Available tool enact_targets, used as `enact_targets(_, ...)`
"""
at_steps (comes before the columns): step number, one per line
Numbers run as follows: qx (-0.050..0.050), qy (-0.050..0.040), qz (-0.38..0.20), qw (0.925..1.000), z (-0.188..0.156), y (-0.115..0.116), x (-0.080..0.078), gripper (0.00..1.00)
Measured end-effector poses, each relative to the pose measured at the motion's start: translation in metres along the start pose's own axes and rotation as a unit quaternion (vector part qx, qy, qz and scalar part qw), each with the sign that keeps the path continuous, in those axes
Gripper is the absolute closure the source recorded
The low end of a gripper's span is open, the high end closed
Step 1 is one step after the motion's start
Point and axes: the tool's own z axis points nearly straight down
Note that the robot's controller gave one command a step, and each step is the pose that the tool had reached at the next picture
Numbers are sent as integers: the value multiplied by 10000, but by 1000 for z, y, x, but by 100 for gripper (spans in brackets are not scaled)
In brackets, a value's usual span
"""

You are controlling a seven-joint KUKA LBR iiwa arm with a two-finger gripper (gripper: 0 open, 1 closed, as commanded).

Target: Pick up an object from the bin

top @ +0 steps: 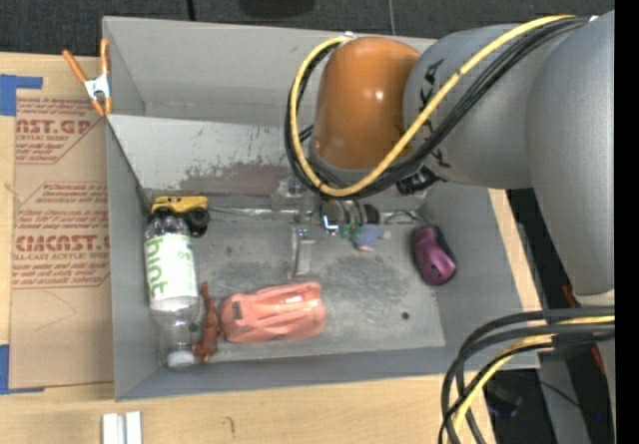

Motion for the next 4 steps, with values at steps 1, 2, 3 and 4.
enact_targets(1,-3,-37,4,10000,-5,0,-2,0)
enact_targets(2,-3,-106,-112,9999,12,5,13,0)
enact_targets(3,-1,-60,-1376,9905,55,4,29,0)
enact_targets(4,-49,-53,-1143,9934,75,-1,35,100)
